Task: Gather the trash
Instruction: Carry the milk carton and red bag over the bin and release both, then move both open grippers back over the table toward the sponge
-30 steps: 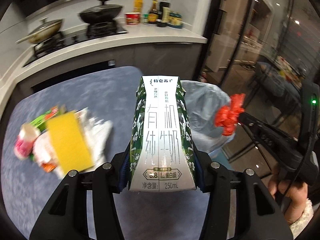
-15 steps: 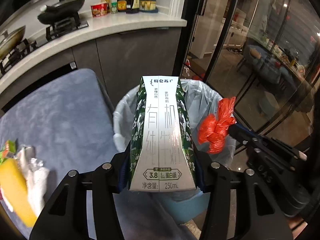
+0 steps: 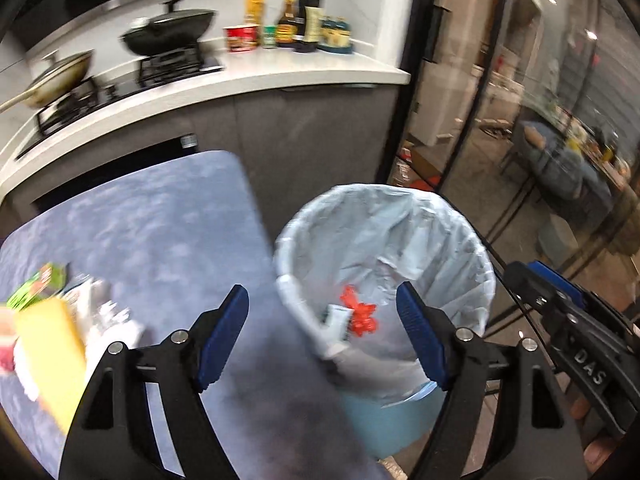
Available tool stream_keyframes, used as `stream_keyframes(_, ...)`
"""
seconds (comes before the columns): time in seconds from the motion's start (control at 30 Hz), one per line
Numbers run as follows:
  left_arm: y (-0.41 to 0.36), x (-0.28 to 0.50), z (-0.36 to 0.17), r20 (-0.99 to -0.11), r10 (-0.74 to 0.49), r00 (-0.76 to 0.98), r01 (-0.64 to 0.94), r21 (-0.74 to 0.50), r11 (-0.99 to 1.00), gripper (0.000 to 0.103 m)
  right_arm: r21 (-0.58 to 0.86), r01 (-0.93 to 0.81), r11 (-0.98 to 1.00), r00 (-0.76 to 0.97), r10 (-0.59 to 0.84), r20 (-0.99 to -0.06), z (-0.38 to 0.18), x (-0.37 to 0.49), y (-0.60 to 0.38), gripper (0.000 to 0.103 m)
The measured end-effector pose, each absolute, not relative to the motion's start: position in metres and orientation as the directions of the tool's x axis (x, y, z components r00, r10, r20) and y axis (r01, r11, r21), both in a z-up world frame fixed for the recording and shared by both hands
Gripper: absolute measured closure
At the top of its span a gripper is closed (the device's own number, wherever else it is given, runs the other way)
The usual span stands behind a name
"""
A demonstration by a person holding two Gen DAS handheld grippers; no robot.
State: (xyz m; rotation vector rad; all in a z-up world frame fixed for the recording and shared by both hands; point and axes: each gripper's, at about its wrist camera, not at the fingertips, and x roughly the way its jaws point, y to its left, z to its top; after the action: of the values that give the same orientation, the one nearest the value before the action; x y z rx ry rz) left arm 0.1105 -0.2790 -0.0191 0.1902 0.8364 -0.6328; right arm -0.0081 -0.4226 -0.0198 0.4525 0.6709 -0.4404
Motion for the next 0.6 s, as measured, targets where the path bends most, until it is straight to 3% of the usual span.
stream_keyframes(0.27,-0.193,0.103,-0.008,-0.737,-0.326,0.592,0.453,-0.03,0.891,0.03,0.257,0.429,0.866,0.735,-0.169,-0.657,-0.002,-0.014,-0.356,0.064)
stream_keyframes(0.33,-0.166,0.102,-0.008,-0.74,-0.298,0.603,0.411,-0.031,0.911,0.026,0.256,0.405,0.878,0.739,-0.149,-0.657,0.0,-0.012,-0.337,0.064)
stream_keyframes(0.6,-0.059,0.102,-0.02,-0.758,-0.164,0.631,0.245,-0.006,0.97,0.026,0.26,0.297,0.919,0.72,-0.036,-0.693,-0.015,0.01,-0.26,0.064)
